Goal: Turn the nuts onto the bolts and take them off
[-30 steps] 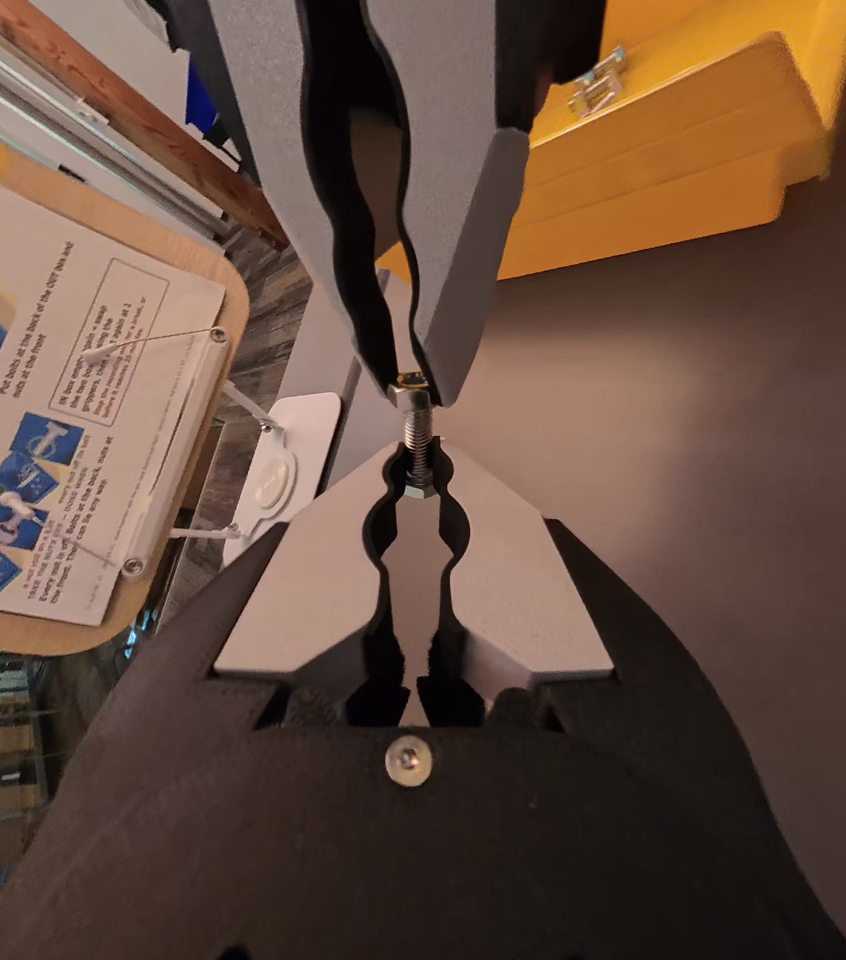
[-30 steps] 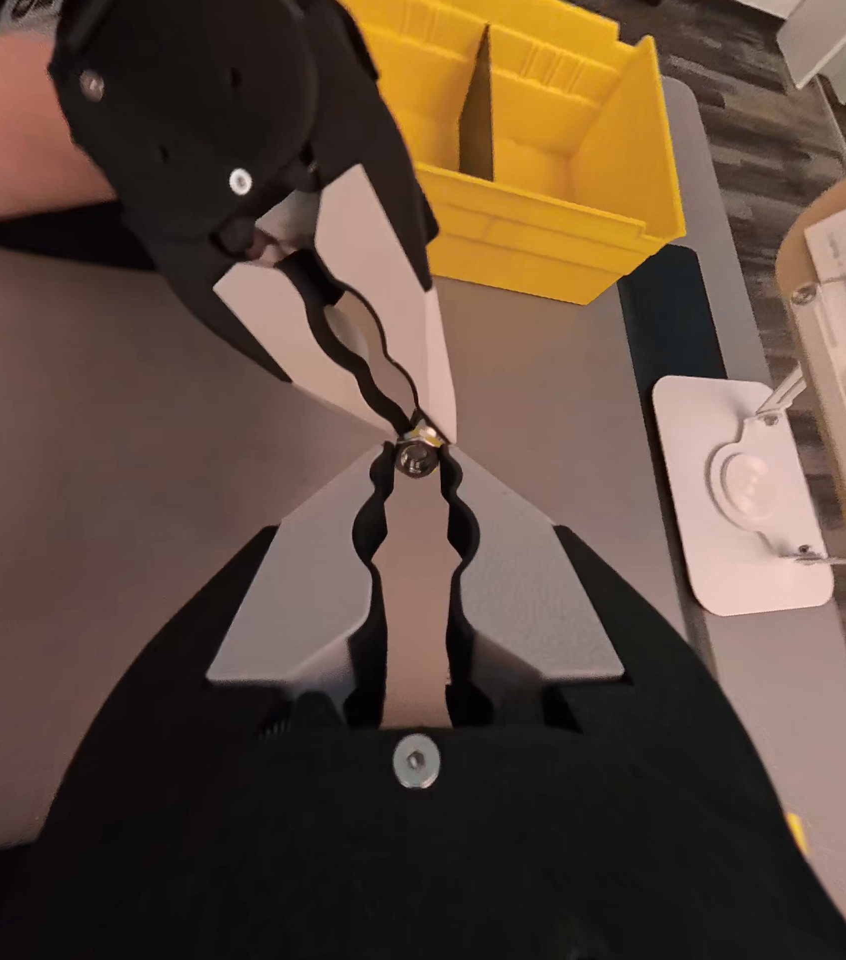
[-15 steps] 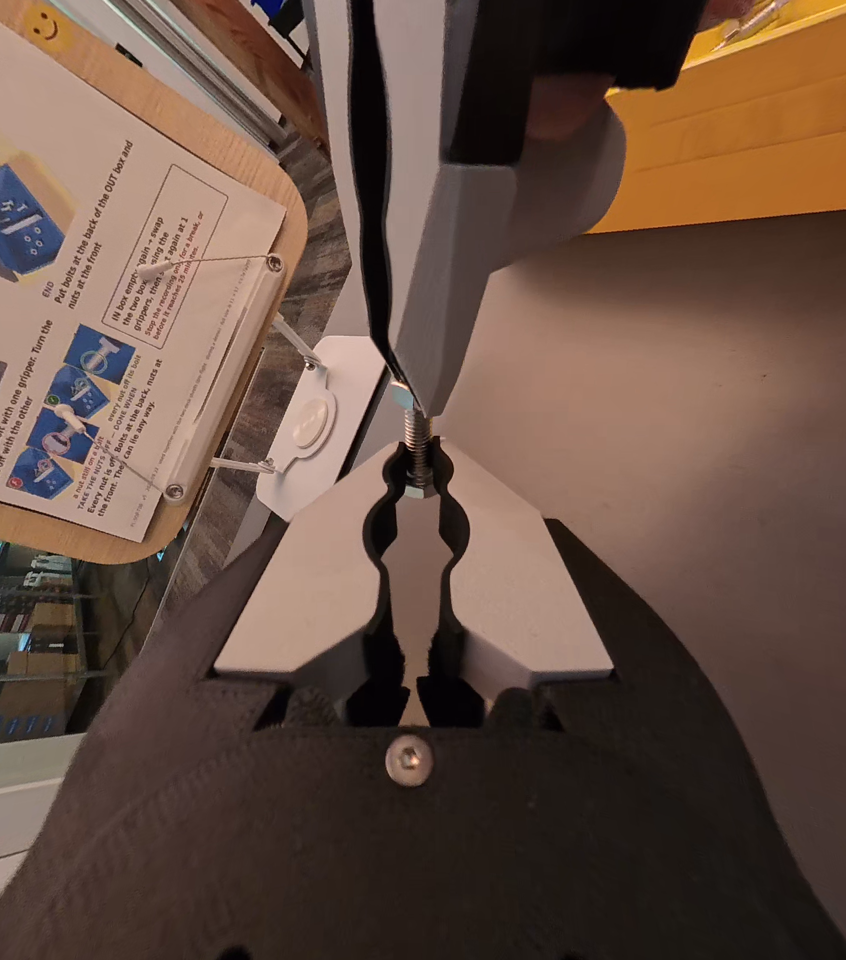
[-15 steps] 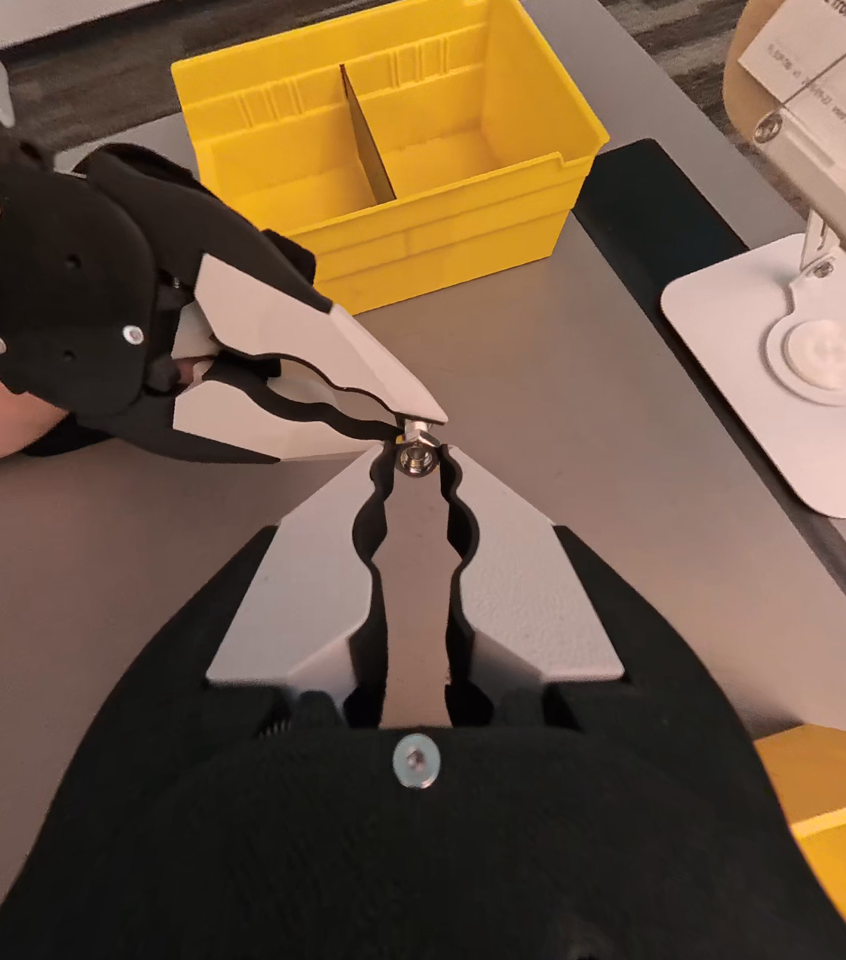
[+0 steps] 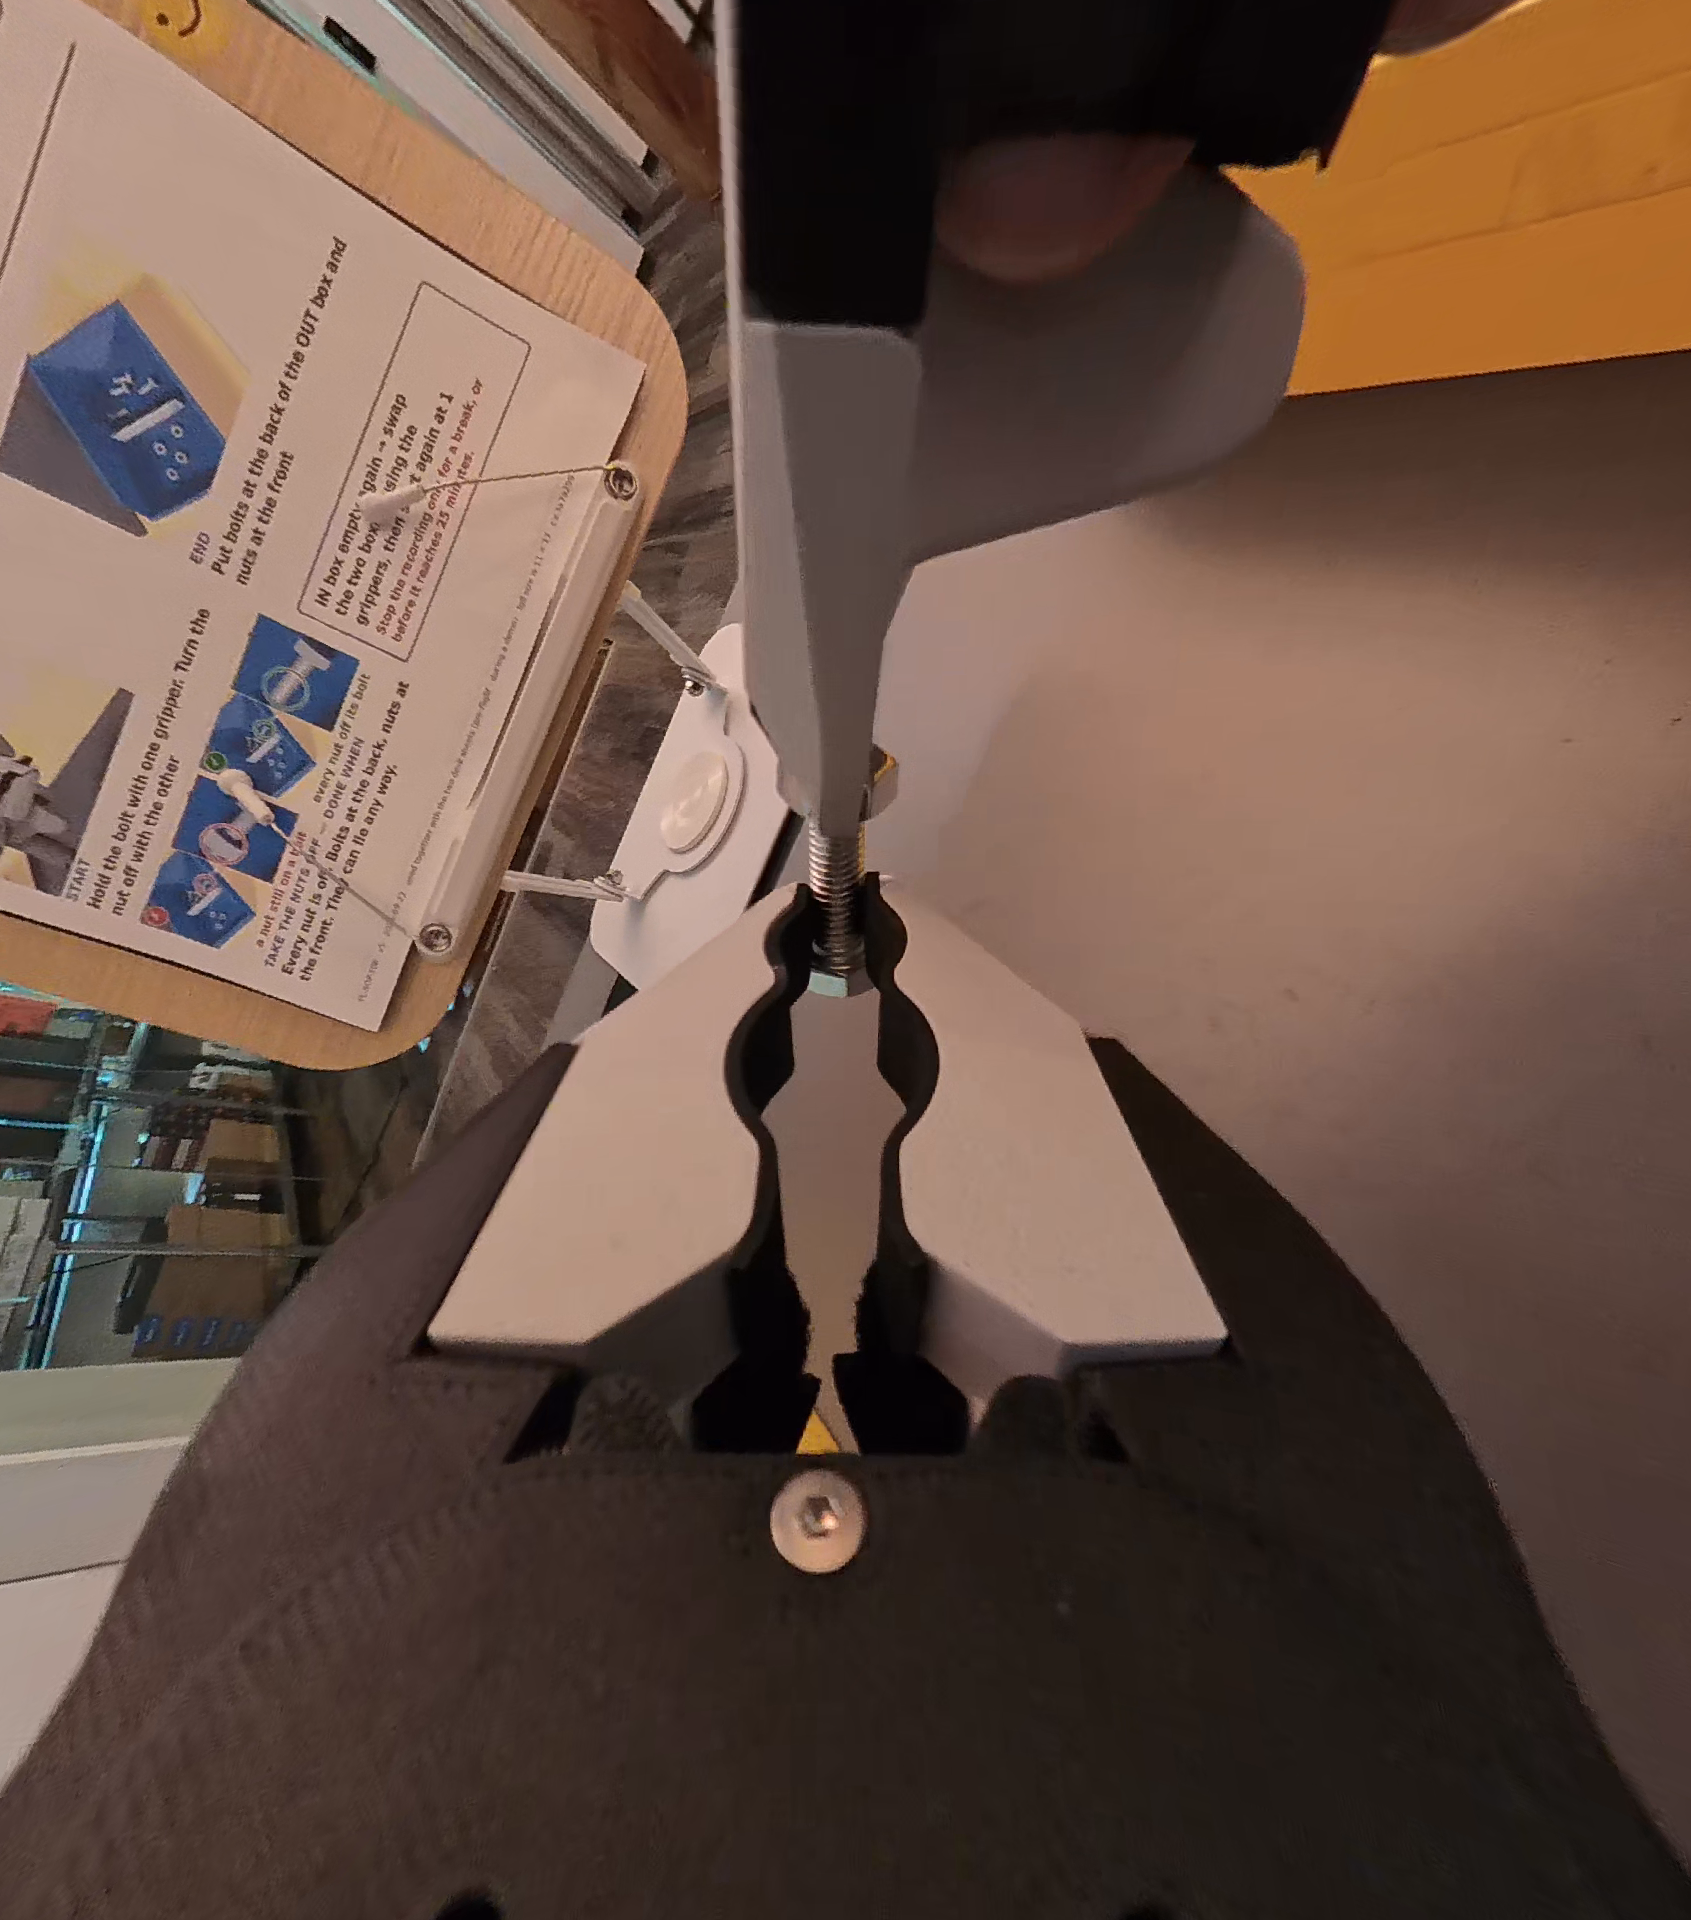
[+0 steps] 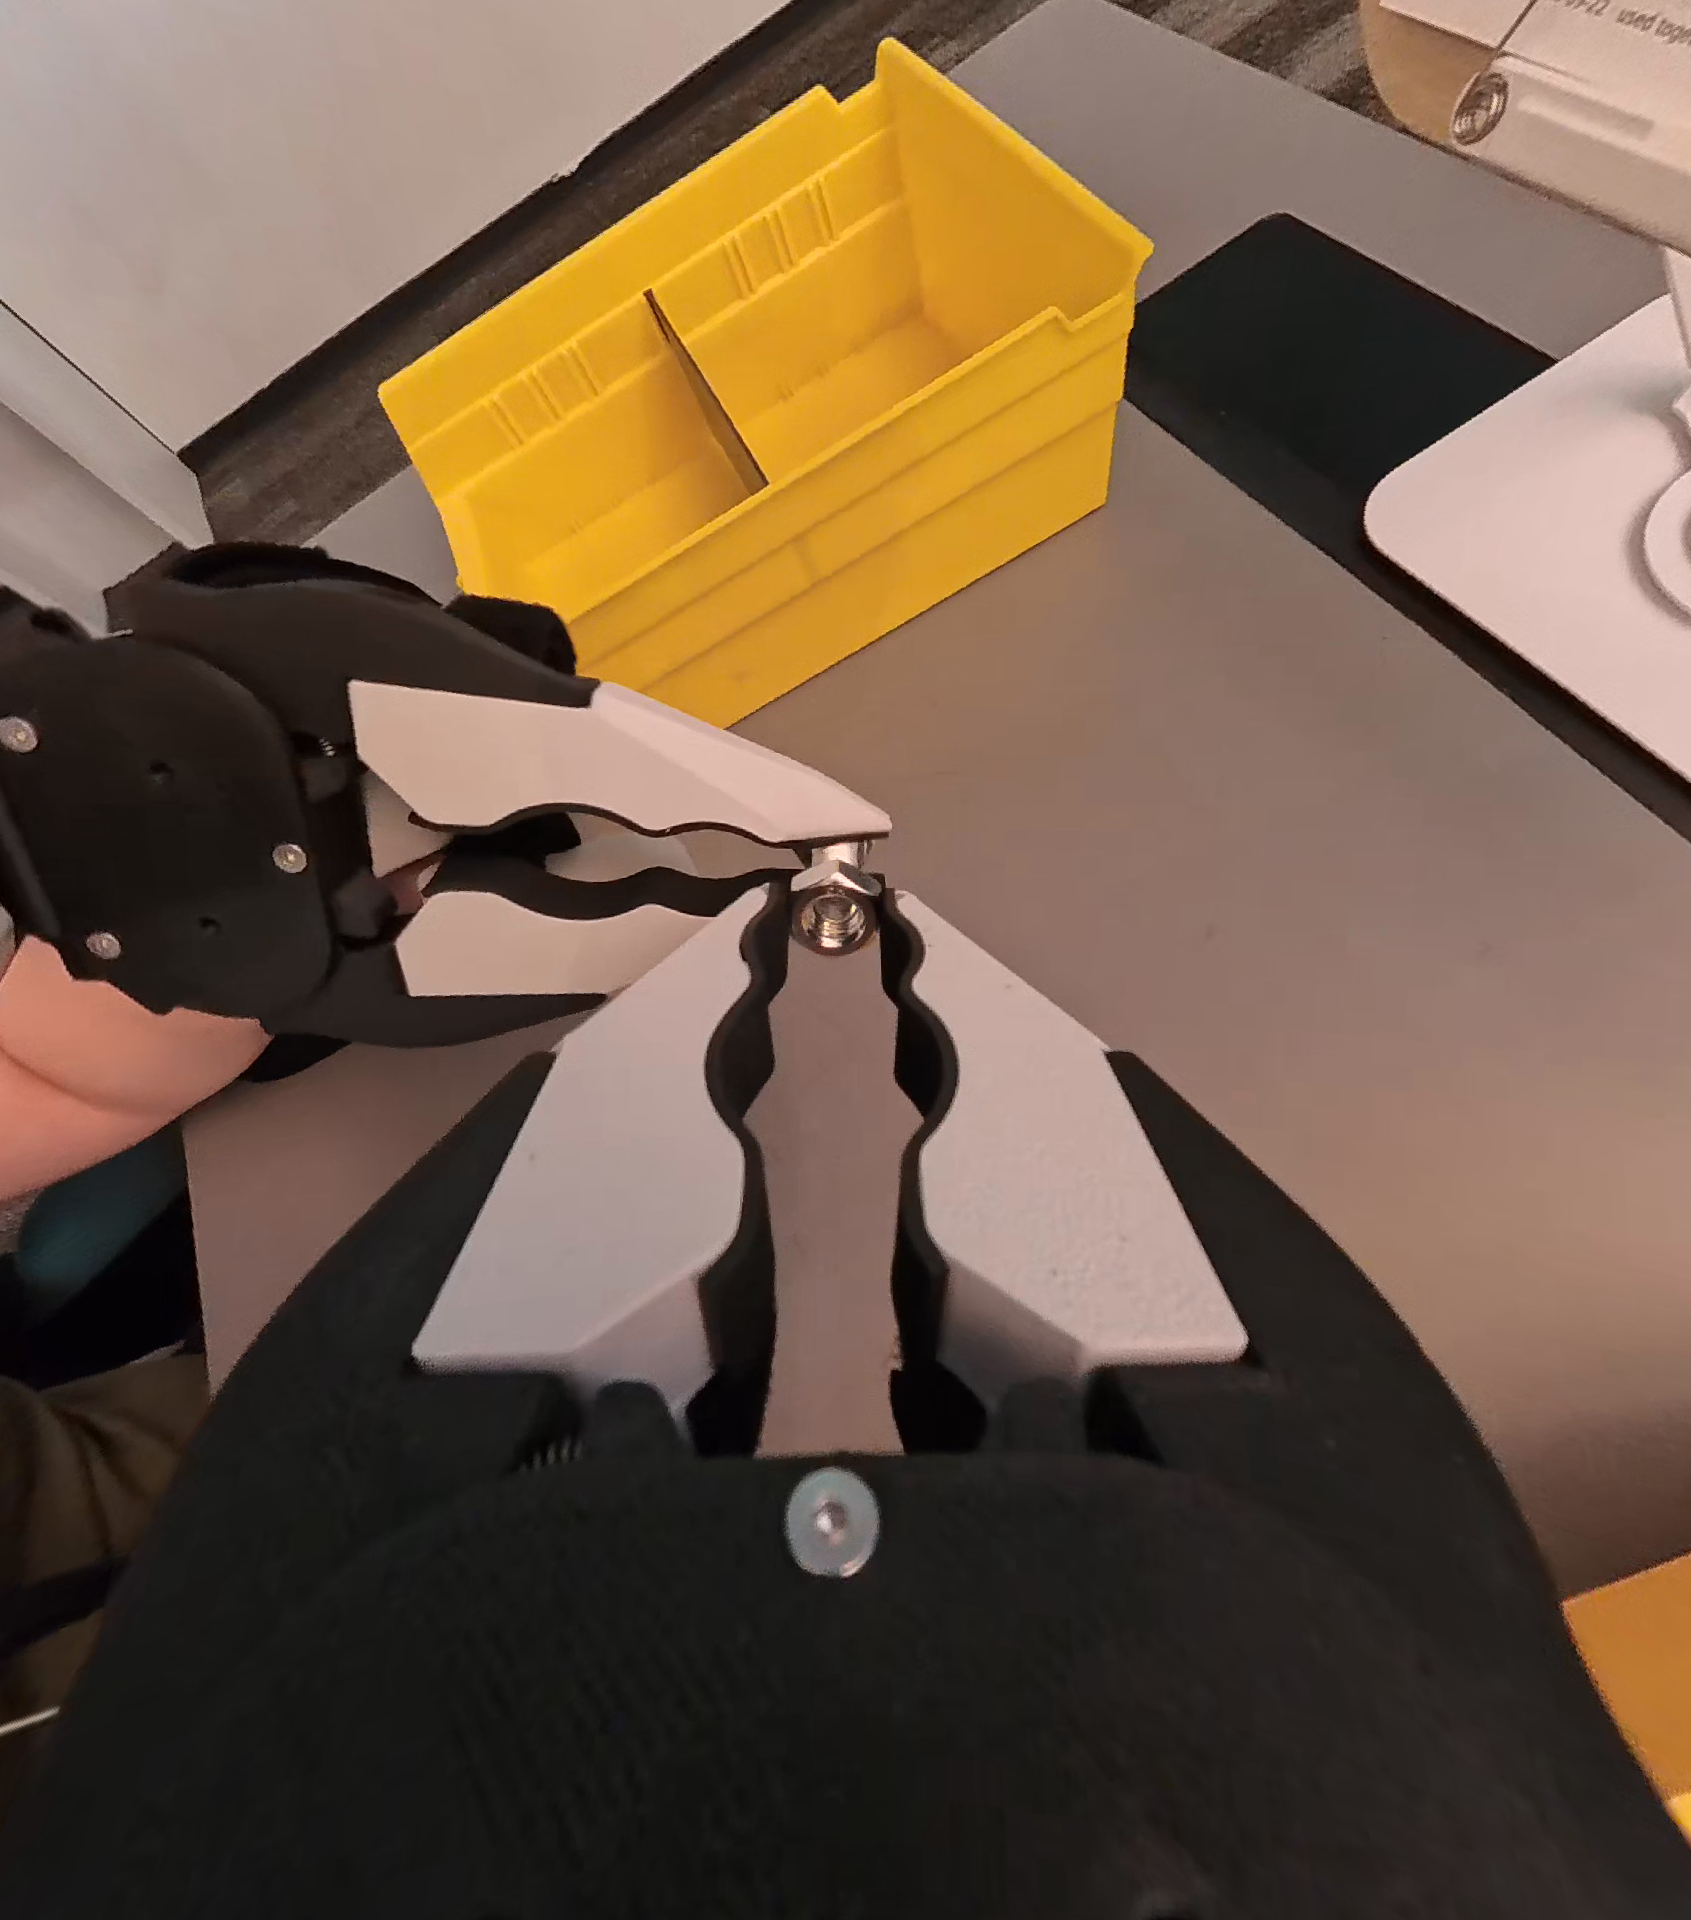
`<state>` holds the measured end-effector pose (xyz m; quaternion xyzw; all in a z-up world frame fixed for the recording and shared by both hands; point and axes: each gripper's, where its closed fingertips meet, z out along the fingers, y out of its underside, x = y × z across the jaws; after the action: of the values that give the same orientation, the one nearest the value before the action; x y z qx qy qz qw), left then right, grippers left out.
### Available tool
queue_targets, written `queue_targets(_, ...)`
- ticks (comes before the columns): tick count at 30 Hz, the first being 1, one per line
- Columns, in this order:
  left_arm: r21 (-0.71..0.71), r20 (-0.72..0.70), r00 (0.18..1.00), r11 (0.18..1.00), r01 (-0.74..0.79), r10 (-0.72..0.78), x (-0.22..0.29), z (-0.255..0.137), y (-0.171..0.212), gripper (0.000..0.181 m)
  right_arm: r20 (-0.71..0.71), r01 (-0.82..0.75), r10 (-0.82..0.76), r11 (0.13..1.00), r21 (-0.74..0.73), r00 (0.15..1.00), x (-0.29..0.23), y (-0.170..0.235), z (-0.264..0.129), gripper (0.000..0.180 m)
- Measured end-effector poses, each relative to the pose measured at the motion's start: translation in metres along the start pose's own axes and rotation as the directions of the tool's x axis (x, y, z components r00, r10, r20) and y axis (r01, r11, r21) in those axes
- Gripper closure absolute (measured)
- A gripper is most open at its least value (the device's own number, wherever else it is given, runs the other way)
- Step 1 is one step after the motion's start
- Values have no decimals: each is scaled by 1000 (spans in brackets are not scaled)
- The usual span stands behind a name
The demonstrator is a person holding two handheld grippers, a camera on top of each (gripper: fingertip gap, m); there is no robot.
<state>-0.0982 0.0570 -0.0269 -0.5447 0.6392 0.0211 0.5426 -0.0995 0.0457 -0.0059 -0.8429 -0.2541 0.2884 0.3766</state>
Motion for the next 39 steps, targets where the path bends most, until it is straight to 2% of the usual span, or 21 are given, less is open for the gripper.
queue_targets(5, -17, 50, 997, 998, -64, 65, -3, 0, 1, 173, 23, -47, 47, 999, 7, 999, -1, -1, 1, 164)
queue_targets(14, -54, 135, 951, 960, -273, 278, -5, -1, 3, 173, 66, -104, 106, 994, -28, 992, 0, 5, 4, 165)
queue_targets(39, 13, 66, 993, 995, -100, 99, -2, -5, -8, 173, 2, 72, -72, 997, 6, 997, -4, -3, -1, 164)
